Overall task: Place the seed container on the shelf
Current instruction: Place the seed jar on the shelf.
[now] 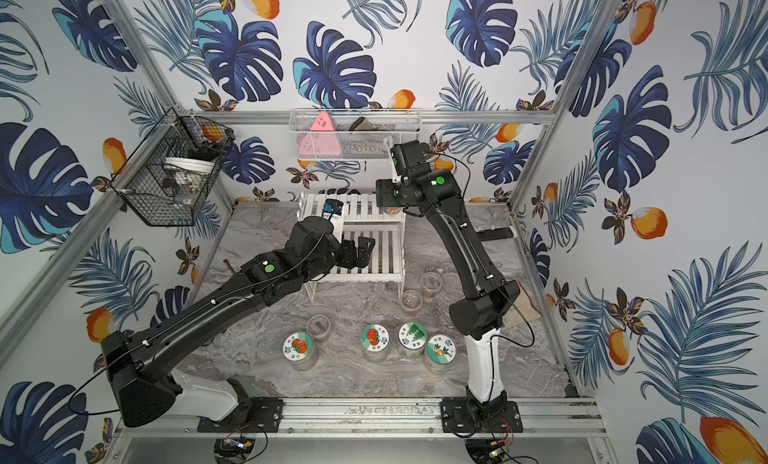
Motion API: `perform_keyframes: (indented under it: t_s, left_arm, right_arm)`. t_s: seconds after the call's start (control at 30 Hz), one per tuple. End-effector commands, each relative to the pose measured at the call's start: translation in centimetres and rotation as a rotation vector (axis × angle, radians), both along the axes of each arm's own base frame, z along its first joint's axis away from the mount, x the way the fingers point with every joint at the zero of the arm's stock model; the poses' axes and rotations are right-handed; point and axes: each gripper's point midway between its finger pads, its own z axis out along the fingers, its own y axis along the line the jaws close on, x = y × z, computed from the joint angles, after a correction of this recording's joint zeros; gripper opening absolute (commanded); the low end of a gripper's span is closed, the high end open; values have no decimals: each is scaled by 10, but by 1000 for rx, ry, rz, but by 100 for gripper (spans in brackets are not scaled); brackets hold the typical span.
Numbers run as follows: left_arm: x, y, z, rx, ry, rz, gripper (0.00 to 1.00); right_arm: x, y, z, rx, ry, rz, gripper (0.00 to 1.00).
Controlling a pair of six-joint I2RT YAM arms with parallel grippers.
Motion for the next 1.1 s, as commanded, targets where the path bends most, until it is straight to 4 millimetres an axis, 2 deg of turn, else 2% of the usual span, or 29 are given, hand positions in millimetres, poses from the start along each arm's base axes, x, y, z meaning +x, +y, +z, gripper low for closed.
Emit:
perform_keyframes:
  t_s: [0.0, 0.13, 0.27, 0.3, 0.53, 0.77, 1.07]
  left_arm:
    - [2, 0, 9, -7, -22, 0, 99]
    - [2, 1, 9, -7, -23, 1, 99]
    - [2, 1, 8, -10, -18, 1, 99]
    - [1, 1, 7, -12, -16, -1, 99]
    - [1, 2, 8, -15, -17, 1, 99]
    - [0, 2, 10, -26, -17, 1, 99]
    - [-1, 2, 12, -33, -18, -1, 99]
  right_arm:
    - [4, -2, -4, -8, -3, -42, 75]
    - [4, -3, -2, -12, -21, -65, 76]
    - [6, -3, -8, -45, -29, -89, 76]
    - [1, -6, 4, -35, -52, -93, 76]
    - [-3, -6, 11, -34, -87, -114, 76]
    - [1, -6, 5, -22, -94, -142, 76]
    - [7, -14, 7, 9, -146, -217, 76]
